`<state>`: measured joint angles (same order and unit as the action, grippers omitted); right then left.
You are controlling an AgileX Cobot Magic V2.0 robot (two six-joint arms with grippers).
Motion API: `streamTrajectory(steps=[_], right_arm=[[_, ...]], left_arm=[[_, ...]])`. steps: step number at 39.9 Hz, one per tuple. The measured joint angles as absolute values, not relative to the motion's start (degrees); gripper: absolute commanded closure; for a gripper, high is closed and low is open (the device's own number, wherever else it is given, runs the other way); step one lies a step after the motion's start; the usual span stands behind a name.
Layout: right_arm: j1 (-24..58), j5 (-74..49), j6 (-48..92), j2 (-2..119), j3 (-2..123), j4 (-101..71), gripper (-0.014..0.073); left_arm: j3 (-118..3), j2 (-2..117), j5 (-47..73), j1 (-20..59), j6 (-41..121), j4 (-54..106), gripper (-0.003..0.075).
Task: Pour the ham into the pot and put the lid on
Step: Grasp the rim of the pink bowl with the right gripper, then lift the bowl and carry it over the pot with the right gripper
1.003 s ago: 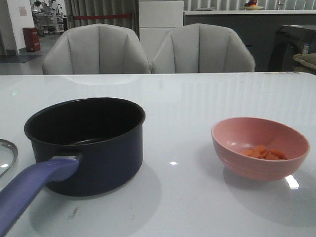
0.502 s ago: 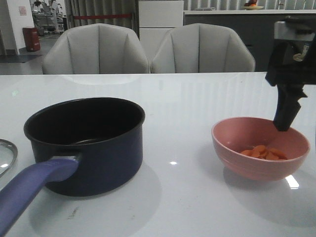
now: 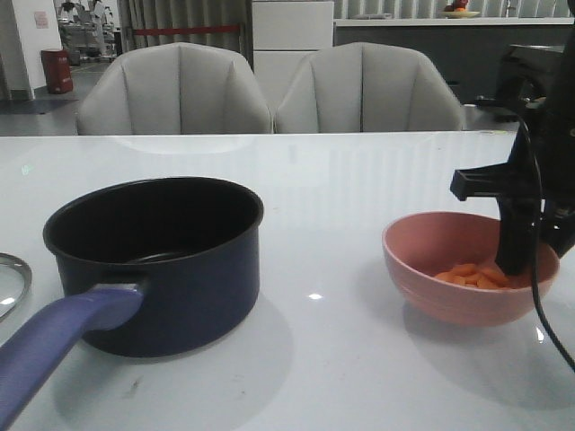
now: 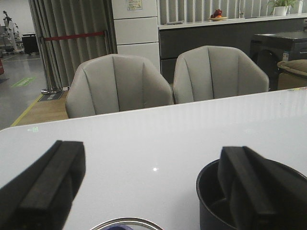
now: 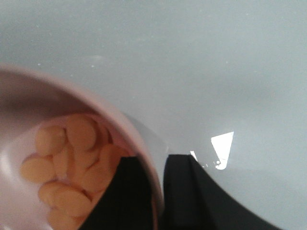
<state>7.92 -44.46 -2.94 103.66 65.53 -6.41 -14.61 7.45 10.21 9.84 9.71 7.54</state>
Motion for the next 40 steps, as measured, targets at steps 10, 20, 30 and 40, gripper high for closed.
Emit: streamTrajectory(steps=[10, 20, 30, 40], right_arm=[[7.92, -43.88, 0.00, 102.66, 66.59, -6.56, 0.0454], [9.35, -45.39, 0.81, 99.77, 70.15, -8.05, 0.0454], [18.88, -41.58, 0.81, 95.18, 77.96, -4.74, 0.0454], [30.62, -30.27, 0.81, 95.33, 82.00, 2.87, 0.0454]], left_arm=[[-14.61, 7.45, 10.21, 9.84, 9.71, 7.54, 0.0112], [-14.61, 7.45, 10.21, 9.84, 9.71, 7.54, 0.0112], [-14.61, 7.45, 10.21, 9.84, 9.71, 7.54, 0.0112], [-14.61, 7.45, 10.21, 9.84, 9.71, 7.54, 0.0112]])
